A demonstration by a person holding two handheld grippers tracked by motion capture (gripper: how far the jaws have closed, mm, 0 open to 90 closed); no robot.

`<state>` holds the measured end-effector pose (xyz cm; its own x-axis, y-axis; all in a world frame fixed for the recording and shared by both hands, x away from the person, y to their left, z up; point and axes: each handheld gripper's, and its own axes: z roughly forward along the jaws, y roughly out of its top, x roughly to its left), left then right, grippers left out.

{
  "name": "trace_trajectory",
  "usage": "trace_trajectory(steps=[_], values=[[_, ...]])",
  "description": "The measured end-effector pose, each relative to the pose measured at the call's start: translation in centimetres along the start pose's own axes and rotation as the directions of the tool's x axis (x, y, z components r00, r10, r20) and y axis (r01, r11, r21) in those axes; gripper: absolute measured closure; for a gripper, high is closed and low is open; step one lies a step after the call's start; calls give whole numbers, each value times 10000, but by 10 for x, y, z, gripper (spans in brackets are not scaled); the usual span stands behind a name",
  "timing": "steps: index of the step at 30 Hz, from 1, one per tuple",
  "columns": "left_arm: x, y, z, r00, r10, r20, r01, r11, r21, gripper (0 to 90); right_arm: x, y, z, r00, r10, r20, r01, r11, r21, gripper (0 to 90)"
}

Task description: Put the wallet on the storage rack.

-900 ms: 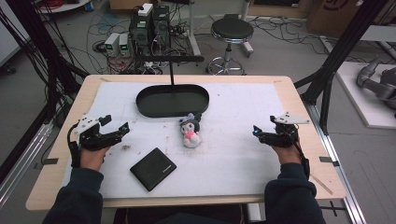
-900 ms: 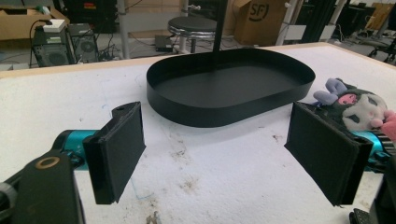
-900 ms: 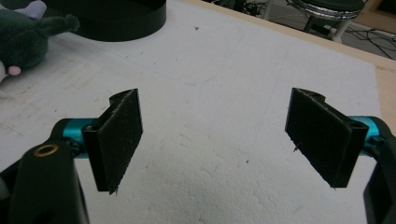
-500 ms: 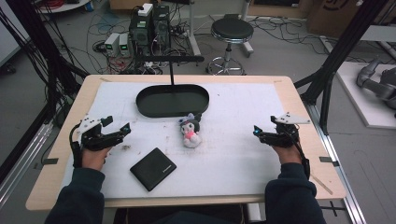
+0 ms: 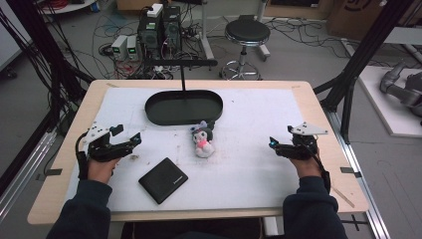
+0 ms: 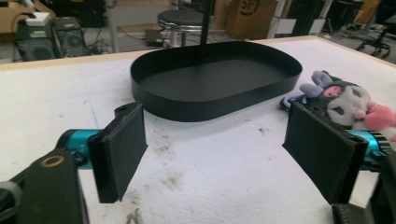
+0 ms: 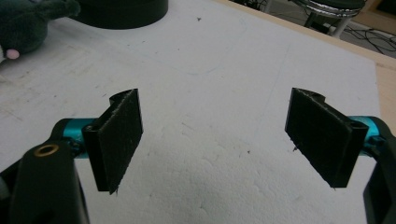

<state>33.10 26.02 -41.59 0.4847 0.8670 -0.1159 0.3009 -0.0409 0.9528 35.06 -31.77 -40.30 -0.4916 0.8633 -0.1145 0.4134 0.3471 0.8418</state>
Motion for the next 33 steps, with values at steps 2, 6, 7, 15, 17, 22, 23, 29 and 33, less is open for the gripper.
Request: trace_trajectory(steps=[2, 6, 7, 15, 17, 22, 23, 29, 33], values=[[0, 0, 1, 9995, -77, 322, 75, 9999, 72, 252, 0, 0, 0, 10000, 42, 5, -42, 10000, 25, 193], [-4, -1, 5, 9962, -161, 853, 135, 9994, 307, 252, 0, 0, 0, 10000, 76, -10, -76, 10000, 18, 193], [-5, -1, 5, 9956, -136, 924, 105, 9994, 333, 252, 0, 0, 0, 10000, 70, 6, -70, 10000, 11, 193], [-11, -1, 9, 9932, 46, 1165, -108, 9986, 527, 252, 1, 0, 0, 10000, -33, -57, 33, 10000, 19, 193], [-12, -1, 10, 9919, -60, 1268, -33, 9973, 730, 251, 1, -1, 0, 10000, 28, -43, -28, 10000, 31, 193], [-21, -2, 10, 9794, 65, 2018, -327, 9913, 1271, 251, 0, -1, -1, 10000, 64, -21, -64, 10000, -11, 193], [-22, -3, 10, 9735, 44, 2288, -373, 9895, 1395, 263, 0, -1, -1, 10000, 66, -15, -66, 10000, -4, 193], [-32, -13, 19, 9166, -308, 3987, -1025, 9456, 3086, 411, 0, -1, -2, 10000, 24, -38, -25, 10000, -42, 193], [-37, -23, 26, 9018, -407, 4303, -1362, 9180, 3723, 437, 2, 0, -2, 10000, 37, -60, -38, 10000, -47, 193]])
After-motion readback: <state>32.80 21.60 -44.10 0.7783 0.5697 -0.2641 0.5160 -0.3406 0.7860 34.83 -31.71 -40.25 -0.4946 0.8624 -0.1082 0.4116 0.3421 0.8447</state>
